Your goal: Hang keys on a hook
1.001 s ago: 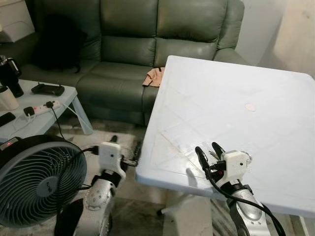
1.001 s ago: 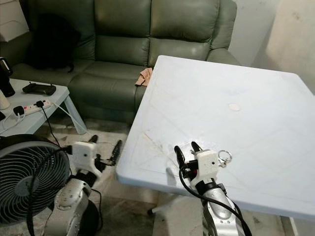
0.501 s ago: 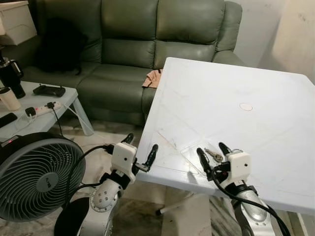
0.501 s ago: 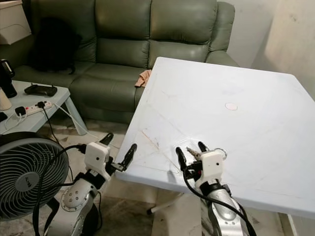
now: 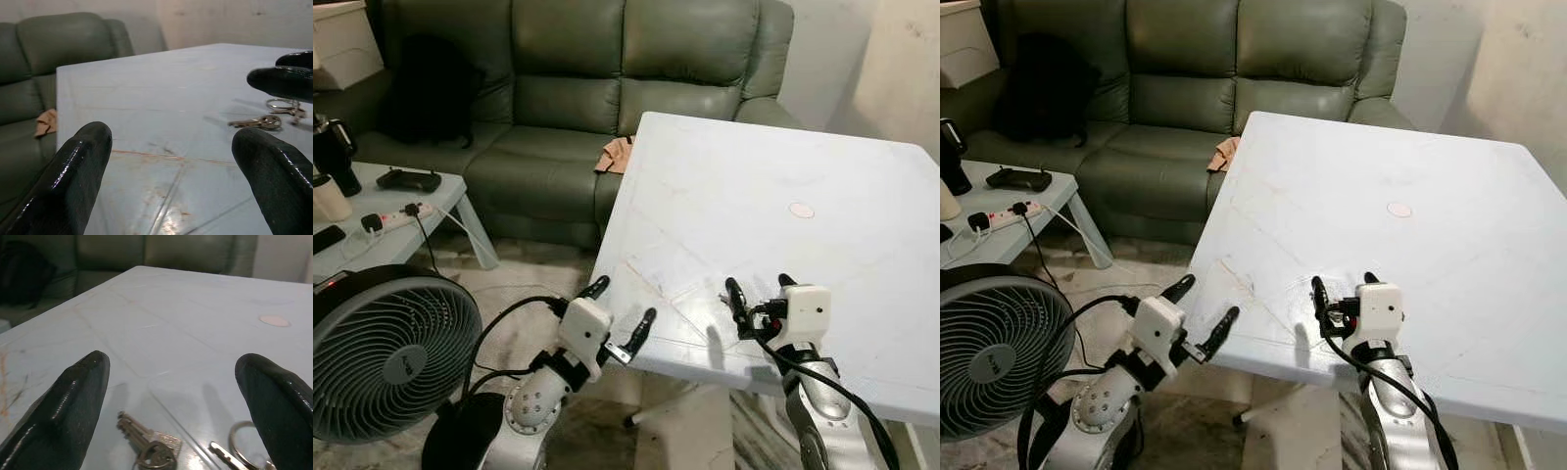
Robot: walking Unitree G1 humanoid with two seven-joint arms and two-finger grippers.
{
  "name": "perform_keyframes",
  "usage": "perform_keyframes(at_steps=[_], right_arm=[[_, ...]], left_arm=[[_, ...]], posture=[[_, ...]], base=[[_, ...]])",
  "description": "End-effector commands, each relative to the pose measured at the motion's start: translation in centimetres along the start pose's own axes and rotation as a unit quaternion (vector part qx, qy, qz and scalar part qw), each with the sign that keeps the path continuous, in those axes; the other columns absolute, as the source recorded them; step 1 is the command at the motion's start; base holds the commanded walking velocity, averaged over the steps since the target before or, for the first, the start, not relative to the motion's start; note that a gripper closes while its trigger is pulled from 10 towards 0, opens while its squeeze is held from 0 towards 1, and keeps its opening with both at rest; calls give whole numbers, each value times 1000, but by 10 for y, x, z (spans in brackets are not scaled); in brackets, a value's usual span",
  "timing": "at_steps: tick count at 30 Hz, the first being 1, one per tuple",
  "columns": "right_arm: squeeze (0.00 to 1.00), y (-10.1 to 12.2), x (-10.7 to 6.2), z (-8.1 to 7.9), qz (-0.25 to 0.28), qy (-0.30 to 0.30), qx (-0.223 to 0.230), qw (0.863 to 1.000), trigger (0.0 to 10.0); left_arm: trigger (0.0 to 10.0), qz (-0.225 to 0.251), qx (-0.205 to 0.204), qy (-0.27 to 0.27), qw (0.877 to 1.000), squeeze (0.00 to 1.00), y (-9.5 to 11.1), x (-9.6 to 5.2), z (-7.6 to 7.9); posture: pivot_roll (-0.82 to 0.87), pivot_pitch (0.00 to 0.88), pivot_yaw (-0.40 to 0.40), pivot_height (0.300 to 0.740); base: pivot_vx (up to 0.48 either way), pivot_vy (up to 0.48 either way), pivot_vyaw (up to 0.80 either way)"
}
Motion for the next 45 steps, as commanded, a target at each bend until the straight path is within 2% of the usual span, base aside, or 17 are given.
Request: perform_keyframes(at_steps=[1, 12, 17, 26, 36, 45], right_arm=[[0, 2, -3, 4, 1, -13, 11, 1000, 10000], [0, -8, -18, 22, -42, -92, 11, 995, 10000], [0, -9, -20, 28, -52, -116, -11, 992, 10000], [0, -3, -13, 27, -46, -101, -23, 994, 10000], [0, 2, -12, 31, -41, -86, -44, 994, 10000], [0, -1, -11, 31, -66, -93, -54, 992, 10000]], left_arm=[[10000, 3, 13, -19, 1000, 0, 4, 1, 3], [10000, 2, 12, -53, 998, 0, 5, 6, 10], [10000, 2, 9, -69, 998, 0, 4, 10, 17], [10000, 15, 9, -80, 997, 0, 11, 23, 26], [10000, 16, -1, -76, 997, 0, 11, 18, 33], [10000, 13, -3, -70, 997, 0, 11, 15, 34]], posture=[[-21, 0, 6, 740], [-56, 0, 29, 740], [-60, 0, 29, 740], [-50, 0, 15, 740], [-47, 3, 5, 740], [-44, 17, -5, 740]], base=[[0, 0, 0], [0, 0, 0], [0, 0, 0], [0, 0, 0], [0, 0, 0], [0, 0, 0]])
Point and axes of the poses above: a point about 5 cm out from each wrist's last joint towards the gripper, its own x axis pointing out of the wrist towards the gripper, its own y axis along the axis of the wrist's last joint, z = x × y, the point moved 2 cm from there along x, pointing out of the wrist towards the gripper, and after that the axes turned 11 degrees about -x, right-handed, at the moved point
